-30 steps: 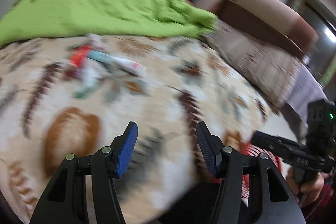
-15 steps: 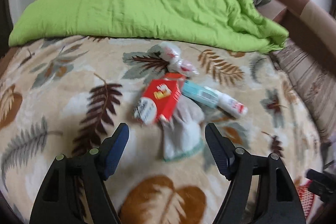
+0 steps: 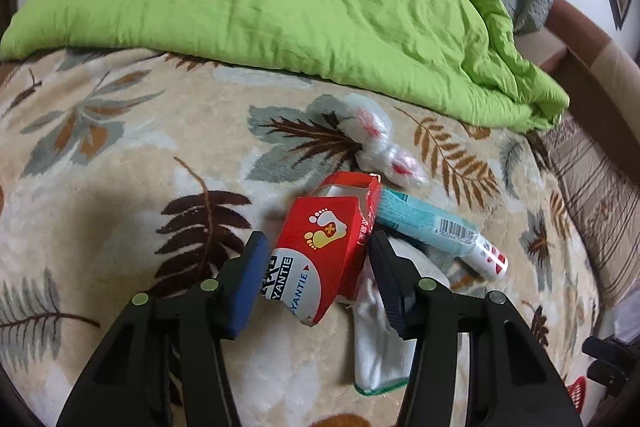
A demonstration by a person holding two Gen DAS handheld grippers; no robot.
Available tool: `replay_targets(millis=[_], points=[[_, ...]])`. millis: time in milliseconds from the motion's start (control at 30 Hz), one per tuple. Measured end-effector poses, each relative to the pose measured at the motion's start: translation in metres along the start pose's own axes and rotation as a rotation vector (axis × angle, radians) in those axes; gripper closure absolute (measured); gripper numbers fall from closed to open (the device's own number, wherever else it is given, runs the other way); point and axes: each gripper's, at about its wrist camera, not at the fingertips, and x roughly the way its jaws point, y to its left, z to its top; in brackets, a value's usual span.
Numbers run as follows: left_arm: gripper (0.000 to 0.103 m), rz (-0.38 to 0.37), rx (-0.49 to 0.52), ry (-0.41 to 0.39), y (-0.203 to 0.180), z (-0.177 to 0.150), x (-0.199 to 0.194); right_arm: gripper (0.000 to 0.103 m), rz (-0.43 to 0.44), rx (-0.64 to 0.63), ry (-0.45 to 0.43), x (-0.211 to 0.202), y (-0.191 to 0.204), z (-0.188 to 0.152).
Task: Collect trash
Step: 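Grasp the red snack box with the left tool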
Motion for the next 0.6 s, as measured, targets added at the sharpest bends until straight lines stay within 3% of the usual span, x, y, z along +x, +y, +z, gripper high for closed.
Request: replay_targets(millis=[233, 367, 467, 533, 567, 600], points=[[0.051, -0.024, -0.093, -0.012, 0.037, 0.012, 0.002, 0.054, 0.003, -0.01, -0.003, 0.013, 0.001, 0.016], [0.051, 0.005, -0.068, 0.051, 0.037, 0.007, 0.023, 0.054, 0.0, -0.002, 0.002, 0.02, -0.002, 0.019], [0.051, 0.034, -0.042, 0.02, 0.031, 0.002, 0.029, 0.054, -0.001, -0.001, 0.005, 0.023, -0.003, 0.02], [0.069, 0.03, -0.052, 0.005, 0.032, 0.002, 0.029, 0.054, -0.002, -0.007, 0.007, 0.024, -0.003, 0.021], [0.087, 0.025, -0.063, 0.013, 0.033, 0.003, 0.032, 0.054, -0.005, -0.013, 0.009, 0.025, -0.003, 0.022], [0.087, 0.026, -0.074, 0.014, 0.035, 0.002, 0.032, 0.054, -0.006, -0.018, 0.01, 0.027, -0.003, 0.023]])
